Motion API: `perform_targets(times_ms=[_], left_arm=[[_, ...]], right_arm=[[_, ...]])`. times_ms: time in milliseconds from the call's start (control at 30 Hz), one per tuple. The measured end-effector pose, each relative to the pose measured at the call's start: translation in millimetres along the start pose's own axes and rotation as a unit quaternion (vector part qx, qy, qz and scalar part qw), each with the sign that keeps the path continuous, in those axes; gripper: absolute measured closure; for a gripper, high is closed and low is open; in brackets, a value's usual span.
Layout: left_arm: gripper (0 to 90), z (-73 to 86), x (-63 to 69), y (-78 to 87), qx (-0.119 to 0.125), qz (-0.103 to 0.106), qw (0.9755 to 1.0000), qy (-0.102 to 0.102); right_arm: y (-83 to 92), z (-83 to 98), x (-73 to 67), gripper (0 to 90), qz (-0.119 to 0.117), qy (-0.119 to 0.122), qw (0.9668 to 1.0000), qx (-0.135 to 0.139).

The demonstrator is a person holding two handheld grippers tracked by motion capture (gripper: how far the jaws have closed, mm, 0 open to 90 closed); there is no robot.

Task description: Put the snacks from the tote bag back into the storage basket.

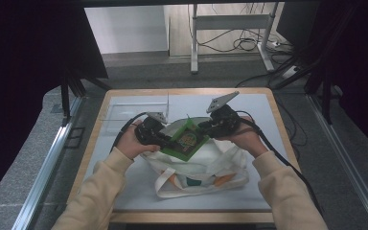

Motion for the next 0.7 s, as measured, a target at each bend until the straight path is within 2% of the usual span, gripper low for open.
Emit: perform_targets(times_ms=[67, 100, 233, 300, 400, 500, 567, 700], left_arm=[[71.9, 0.5, 0.1, 1.7, 0.002, -0.005, 1.0, -0.002], [71.9, 0.1, 0.3, 2.5, 0.007, -0.007, 1.0, 0.001], [71.9, 0.6, 0.1, 7.4, 0.013, -0.009, 0.9999, 0.001], [71.9, 1.4, -0.2, 9.2, 0.015, -0.011, 0.9998, 0.002], [71.9, 2.8, -0.5, 11.6, 0.017, -0.013, 0.9998, 0.001], [71.9, 3.7, -0.8, 14.6, 0.024, -0.016, 0.9996, 0.0], [71.9, 4.5, -0.9, 16.7, 0.029, -0.016, 0.9994, 0.001], [71.8, 6.8, 0.3, 17.8, 0.035, -0.021, 0.9991, 0.005]], right_arm=[[2.7, -0.5, 1.0, 57.4, 0.005, -0.003, 1.0, 0.007], [6.1, -0.2, 1.9, 50.8, 0.008, -0.013, 0.9998, 0.015], [12.6, 0.6, 5.2, 44.4, 0.024, -0.027, 0.9989, 0.03], [17.9, 1.3, 7.6, 42.1, 0.035, -0.037, 0.9978, 0.042], [26.1, 3.0, 8.1, 40.4, 0.04, -0.051, 0.9962, 0.059], [31.5, 8.0, 8.8, 39.6, 0.043, -0.063, 0.9951, 0.063], [34.0, 15.0, 9.5, 39.0, 0.044, -0.079, 0.9938, 0.065], [34.6, 20.5, 8.8, 39.1, 0.041, -0.084, 0.9937, 0.063]])
Point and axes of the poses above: each handheld gripper's, and its own axes: y roughly backward along the jaws, z roughly out of its underside, x roughly to its right, the point moved 9 cm from there along -y, roughly forward along the jaws, and after that the axes turned 3 degrees about z, right-handed, at the moved point
